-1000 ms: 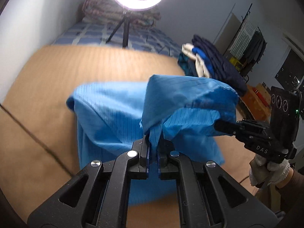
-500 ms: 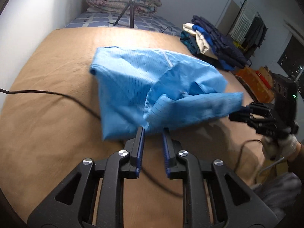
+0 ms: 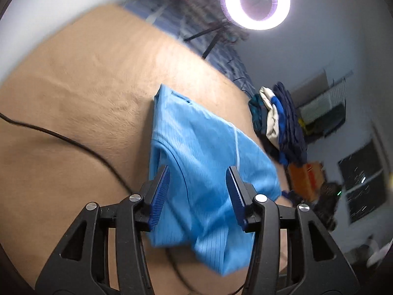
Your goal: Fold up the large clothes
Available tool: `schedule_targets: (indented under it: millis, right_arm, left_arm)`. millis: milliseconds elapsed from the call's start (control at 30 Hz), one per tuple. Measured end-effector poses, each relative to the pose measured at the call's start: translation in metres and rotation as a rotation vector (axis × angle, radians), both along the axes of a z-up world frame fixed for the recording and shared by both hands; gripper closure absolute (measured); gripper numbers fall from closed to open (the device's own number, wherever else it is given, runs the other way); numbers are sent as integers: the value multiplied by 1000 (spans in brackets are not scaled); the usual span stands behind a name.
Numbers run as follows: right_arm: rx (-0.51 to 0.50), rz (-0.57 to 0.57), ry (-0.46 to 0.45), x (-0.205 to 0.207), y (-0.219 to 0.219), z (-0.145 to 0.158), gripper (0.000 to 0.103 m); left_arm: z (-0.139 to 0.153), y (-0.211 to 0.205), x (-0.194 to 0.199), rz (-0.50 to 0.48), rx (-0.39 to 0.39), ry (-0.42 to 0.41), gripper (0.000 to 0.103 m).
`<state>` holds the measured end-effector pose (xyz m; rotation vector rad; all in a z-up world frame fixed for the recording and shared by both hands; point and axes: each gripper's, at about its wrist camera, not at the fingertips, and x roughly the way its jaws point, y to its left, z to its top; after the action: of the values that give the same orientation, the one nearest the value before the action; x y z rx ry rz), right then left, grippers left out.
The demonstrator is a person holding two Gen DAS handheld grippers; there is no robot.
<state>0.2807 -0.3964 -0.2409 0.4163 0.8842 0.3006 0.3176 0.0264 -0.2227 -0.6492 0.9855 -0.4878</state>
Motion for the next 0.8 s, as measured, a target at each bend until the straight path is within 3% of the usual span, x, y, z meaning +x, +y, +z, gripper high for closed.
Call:
schedule_targets:
  millis: [100,133,167,200,300,433,533,667,800]
  right_arm:
    - [126,-56,57,20,-12,-23,30]
    - [161,-65,67,24,-15,-28,35]
    - [195,-68,79,30,-16,-35,56]
    - [216,-58,93,33,-15,-39,80]
    - [202,-14,126,40,-8,-43,101]
    - [159,21,89,29,-9,-36,103]
    - [103,11,124,30,-9,-52,103]
    - [-93,53,139,26,14,-60,102]
    - [-195,58,94,12,15,-32,81]
  left_arm:
    - [-22,-4,20,22,-36,72,55]
    - [-31,-5,27,30,-63,93,68]
    - [-36,-7,30,24,-74,104,82]
    - [-38,-9,31,27,-57,109,103]
    - [-35,-10,21,30,-28,67,103]
    - [-39,-14,4,10,72,35,103]
    - [-51,-22,4,-2,156,41,103]
    - [-49,-30,-2,-21,254,14,100]
    - [-13,-24,-18,-7,329,-81,97]
